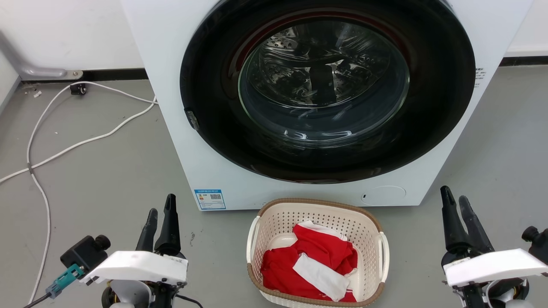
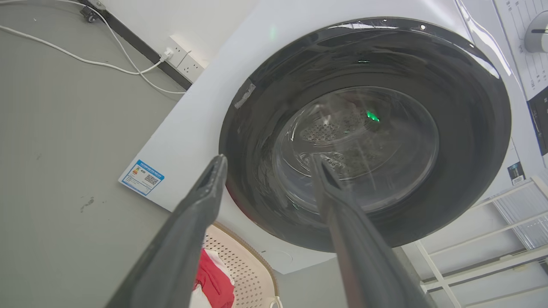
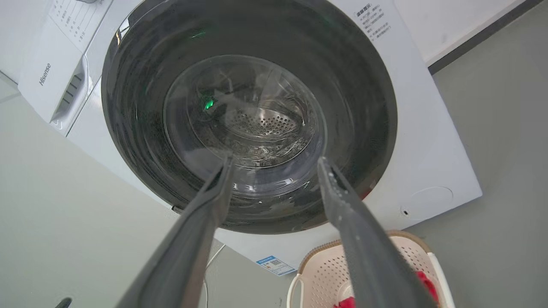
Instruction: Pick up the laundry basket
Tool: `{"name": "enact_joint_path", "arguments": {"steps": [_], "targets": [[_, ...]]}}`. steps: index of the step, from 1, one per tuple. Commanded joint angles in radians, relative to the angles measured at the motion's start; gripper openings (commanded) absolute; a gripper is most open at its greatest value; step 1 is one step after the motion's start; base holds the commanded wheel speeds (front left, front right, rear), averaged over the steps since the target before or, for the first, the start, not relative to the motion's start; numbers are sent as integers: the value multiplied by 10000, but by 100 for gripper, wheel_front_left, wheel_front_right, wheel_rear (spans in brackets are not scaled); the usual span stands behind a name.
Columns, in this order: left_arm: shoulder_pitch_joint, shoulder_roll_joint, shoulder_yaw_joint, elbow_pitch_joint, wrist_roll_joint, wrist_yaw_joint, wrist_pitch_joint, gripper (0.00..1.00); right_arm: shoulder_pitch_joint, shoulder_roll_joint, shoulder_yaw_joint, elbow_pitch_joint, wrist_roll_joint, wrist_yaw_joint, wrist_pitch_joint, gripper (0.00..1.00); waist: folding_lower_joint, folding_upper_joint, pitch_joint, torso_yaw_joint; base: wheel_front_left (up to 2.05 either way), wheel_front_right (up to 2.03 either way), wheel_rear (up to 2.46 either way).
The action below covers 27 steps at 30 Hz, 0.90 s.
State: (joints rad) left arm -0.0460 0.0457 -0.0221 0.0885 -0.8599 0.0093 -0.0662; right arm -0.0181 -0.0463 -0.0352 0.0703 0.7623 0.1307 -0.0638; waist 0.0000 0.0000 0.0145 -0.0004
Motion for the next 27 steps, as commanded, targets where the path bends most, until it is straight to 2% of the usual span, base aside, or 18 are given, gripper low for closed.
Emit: {"name": "enact_joint_path", "arguments": {"steps": [1,27], "targets": [[-22,41,-35,-226,305,46,-108,100,11,-34,57,-226,-344,0,-110,100,0,0,4,0,0,0,0],[308,48,-354,-895,3531,219,-871,100,368,-45,338,-808,-3647,0,-891,100,0,0,94,19,0,0,0]]}}
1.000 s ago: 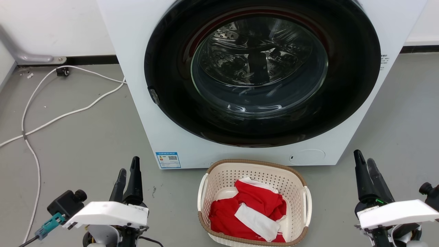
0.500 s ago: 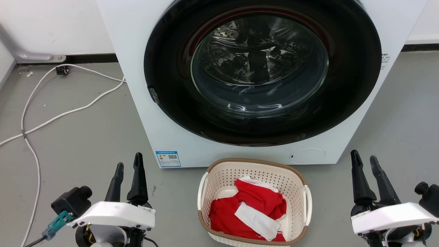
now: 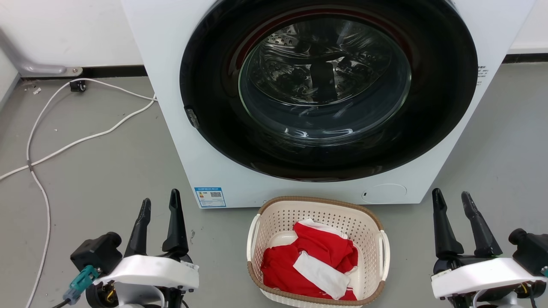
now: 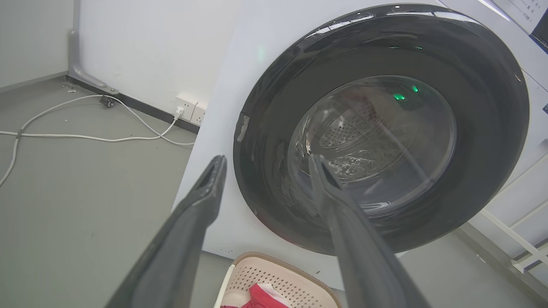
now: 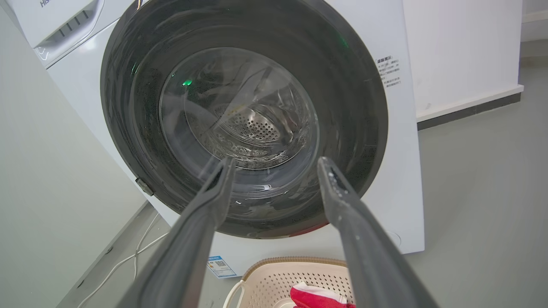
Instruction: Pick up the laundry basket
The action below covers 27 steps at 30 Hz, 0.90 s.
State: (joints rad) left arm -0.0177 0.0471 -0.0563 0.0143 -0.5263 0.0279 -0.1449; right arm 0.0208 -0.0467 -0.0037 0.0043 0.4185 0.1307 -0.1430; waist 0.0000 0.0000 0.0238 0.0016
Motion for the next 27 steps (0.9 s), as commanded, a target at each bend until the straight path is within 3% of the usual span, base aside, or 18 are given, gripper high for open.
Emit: {"name": "enact_joint_path", "arguments": {"steps": [1,27], "targets": [[36,35,-23,-166,305,44,-116,100,-10,-41,29,-170,-324,0,-114,100,0,0,3,-3,0,0,0],[303,40,-381,-314,2748,320,-689,100,320,-49,-59,-462,-2970,0,-698,100,0,0,44,5,0,0,0]]}}
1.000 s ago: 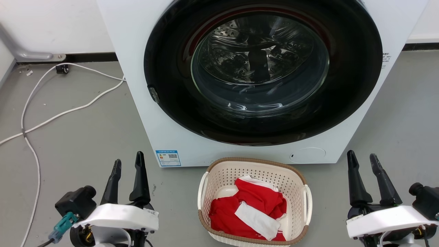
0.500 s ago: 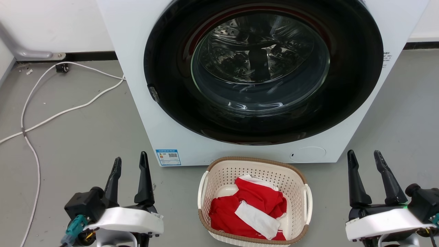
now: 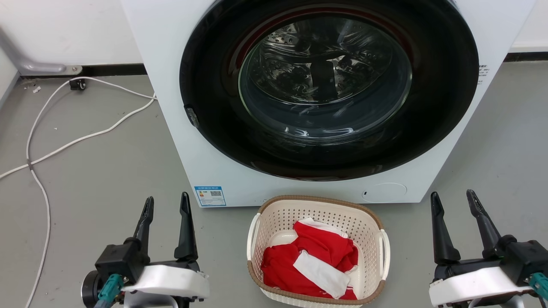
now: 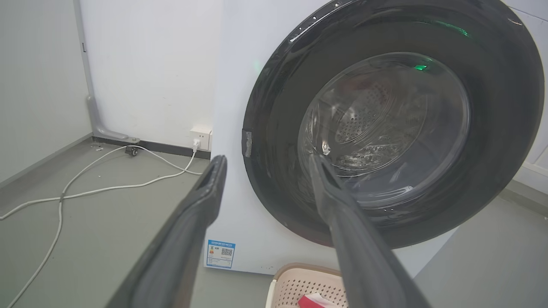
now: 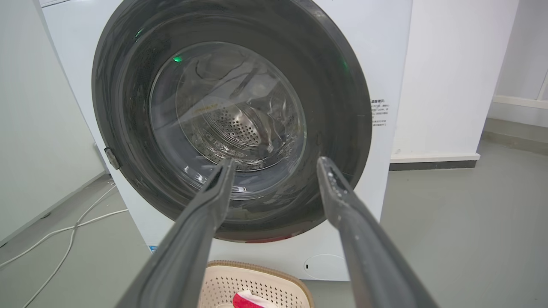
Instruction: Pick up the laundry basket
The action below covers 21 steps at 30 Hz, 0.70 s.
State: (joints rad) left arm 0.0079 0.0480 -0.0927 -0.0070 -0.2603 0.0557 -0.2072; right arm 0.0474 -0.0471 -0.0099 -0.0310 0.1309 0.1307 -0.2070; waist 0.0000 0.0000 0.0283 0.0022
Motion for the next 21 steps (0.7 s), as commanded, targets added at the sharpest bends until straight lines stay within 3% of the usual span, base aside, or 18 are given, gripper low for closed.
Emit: {"name": "enact_joint_path", "arguments": {"steps": [1,21], "targets": [[54,31,-20,-103,158,54,-92,100,64,-46,8,-114,-183,0,-87,100,0,0,-1,-3,0,0,0],[255,33,-149,-253,1752,344,-470,100,245,-50,-21,-221,-1609,-1,-469,100,0,0,28,-19,0,0,0]]}}
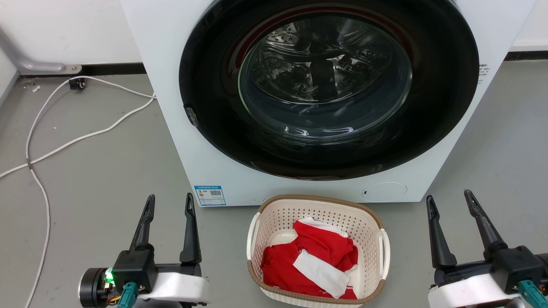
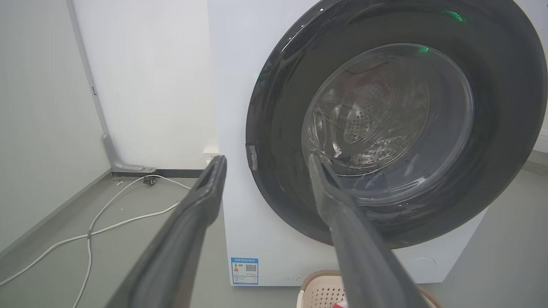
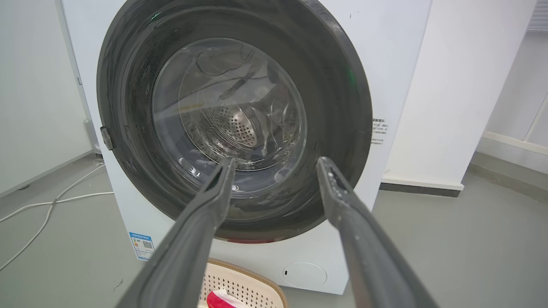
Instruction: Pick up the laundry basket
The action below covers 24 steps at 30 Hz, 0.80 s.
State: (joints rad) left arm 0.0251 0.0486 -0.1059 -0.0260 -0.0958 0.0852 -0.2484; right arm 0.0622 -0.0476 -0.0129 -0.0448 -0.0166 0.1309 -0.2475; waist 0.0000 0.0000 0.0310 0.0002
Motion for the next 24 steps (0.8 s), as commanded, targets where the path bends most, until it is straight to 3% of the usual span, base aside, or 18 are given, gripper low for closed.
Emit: {"name": "enact_joint_path", "arguments": {"steps": [1,8,24], "targets": [[92,28,-20,-77,194,60,-66,100,105,-45,12,-95,-203,-3,-90,100,0,0,4,1,0,0,0],[161,29,-72,-148,671,148,-195,100,159,-46,10,-154,-593,-3,-200,100,0,0,20,1,0,0,0],[171,29,-86,-92,673,197,-173,100,148,-44,13,-104,-371,-3,-187,100,0,0,23,5,0,0,0]]}}
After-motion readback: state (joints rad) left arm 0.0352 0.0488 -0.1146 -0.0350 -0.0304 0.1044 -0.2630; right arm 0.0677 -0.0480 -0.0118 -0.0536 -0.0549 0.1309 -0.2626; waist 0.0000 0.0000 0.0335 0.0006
